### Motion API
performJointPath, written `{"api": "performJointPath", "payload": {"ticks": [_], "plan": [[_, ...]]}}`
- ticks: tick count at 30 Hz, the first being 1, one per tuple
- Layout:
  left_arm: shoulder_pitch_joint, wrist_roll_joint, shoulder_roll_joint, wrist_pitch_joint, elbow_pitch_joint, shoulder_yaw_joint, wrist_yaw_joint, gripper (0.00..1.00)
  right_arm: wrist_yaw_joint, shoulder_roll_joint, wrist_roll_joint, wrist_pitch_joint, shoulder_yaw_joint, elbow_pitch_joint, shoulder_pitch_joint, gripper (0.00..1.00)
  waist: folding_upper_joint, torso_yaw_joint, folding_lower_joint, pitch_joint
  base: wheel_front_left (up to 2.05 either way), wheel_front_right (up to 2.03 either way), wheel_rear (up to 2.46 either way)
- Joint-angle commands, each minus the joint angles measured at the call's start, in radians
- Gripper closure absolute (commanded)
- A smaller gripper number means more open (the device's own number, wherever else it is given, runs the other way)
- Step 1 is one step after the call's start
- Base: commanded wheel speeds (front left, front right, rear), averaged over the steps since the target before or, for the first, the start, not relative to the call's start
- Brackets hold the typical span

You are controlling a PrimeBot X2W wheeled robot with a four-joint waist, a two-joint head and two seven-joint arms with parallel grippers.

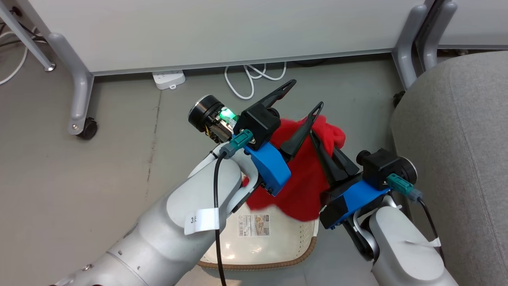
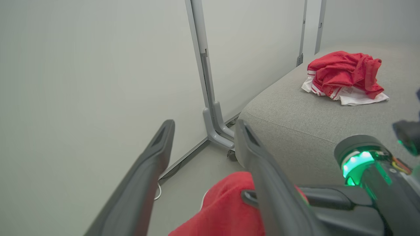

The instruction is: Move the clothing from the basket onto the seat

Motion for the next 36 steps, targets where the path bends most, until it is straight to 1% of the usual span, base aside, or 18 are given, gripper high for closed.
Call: {"api": "performJointPath", "payload": {"ticks": [1, 6, 12, 20, 27, 36], "plan": [[-0.014, 0.004, 0.005, -0.005, 0.002, 0.000, -0.003, 0.00, 0.000, -0.001, -0.006, 0.000, -0.008, -0.007, -0.021, 1.00, 0.0000, -0.009, 0.0000, 0.006, 0.00, 0.00, 0.00], [-0.017, 0.009, 0.011, -0.005, -0.001, -0.004, -0.001, 0.00, 0.000, -0.001, -0.013, 0.000, -0.035, -0.018, -0.033, 1.00, 0.0000, -0.039, 0.0000, 0.023, 0.00, 0.00, 0.00], [-0.028, 0.012, 0.018, -0.003, -0.006, -0.010, 0.002, 0.00, 0.000, -0.001, -0.029, 0.000, -0.071, -0.050, -0.044, 1.00, 0.0000, -0.094, 0.0000, 0.054, 0.00, 0.00, 0.00], [-0.038, 0.023, 0.036, 0.009, -0.019, -0.030, 0.006, 0.00, 0.000, -0.001, -0.041, -0.001, -0.123, -0.109, -0.055, 1.00, 0.0000, -0.198, 0.0000, 0.092, 0.00, 0.00, 0.00], [-0.044, 0.029, 0.045, 0.020, -0.037, -0.048, 0.007, 0.00, 0.000, -0.001, -0.049, 0.000, -0.200, -0.157, -0.028, 1.00, 0.0000, -0.291, 0.0000, 0.110, 0.00, 0.00, 0.00], [-0.034, 0.033, 0.049, 0.038, -0.060, -0.078, 0.007, 0.00, 0.000, -0.001, -0.053, 0.000, -0.294, -0.206, 0.013, 1.00, 0.0000, -0.379, 0.0000, 0.135, 0.00, 0.00, 0.00]]}}
